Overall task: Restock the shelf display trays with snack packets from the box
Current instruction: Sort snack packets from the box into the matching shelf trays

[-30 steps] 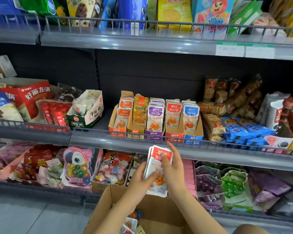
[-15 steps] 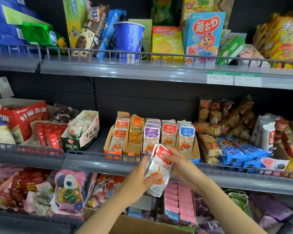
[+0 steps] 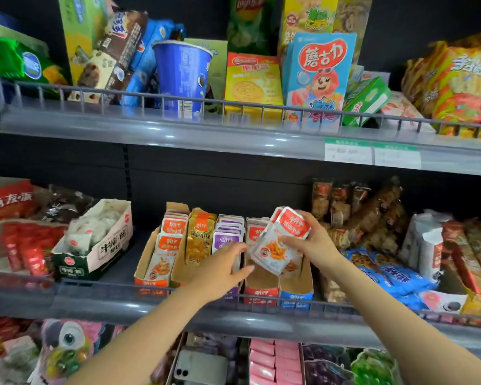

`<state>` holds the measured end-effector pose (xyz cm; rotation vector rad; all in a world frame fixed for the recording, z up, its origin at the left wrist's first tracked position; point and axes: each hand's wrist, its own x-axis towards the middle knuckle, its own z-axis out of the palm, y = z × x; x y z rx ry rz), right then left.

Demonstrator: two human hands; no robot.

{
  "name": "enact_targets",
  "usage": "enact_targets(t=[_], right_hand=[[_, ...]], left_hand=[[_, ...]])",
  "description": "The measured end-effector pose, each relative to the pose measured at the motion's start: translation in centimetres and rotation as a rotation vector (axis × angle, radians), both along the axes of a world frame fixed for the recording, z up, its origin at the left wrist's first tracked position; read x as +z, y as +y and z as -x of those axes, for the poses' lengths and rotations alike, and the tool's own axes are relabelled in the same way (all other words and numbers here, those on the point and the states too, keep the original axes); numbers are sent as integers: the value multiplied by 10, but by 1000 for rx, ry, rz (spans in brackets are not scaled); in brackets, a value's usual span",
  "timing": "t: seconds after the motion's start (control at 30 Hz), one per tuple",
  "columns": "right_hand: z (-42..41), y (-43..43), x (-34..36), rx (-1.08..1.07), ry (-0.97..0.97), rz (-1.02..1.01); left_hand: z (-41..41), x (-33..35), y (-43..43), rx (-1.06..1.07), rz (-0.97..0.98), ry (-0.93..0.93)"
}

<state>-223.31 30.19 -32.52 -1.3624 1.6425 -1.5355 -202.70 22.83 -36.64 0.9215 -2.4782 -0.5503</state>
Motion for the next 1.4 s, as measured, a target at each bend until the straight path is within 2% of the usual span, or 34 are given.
enact_targets(t=[0.07,0.13,0.43,0.6,0.7,1.07,1.27,1.4], right_hand=[[8,-20,-3,2,109,27],[11,-40,-9,18,191,12],[10,-85,-40,-1,635,-129],[13,-91,-45,-135,1021,-143],[15,-93,-47,-79,1165,-195],[14,-77,-46,-30,1099,-205],[-8,-21,-36,60,797,-69],[-39,41,-62,202,665,-66]], left_hand=[[5,-12,-9,-62,106,-117],[7,-27,-18,-109,120,-157],[12,-47,-29,-187,61,-159],[9,-46,-30,-210,30,-148],[10,-44,-29,-216,37,-148],[6,-42,-15,-168,50,-110],[-24,-42,13,-75,53,-31],[-60,-63,47,-65,24,-37]])
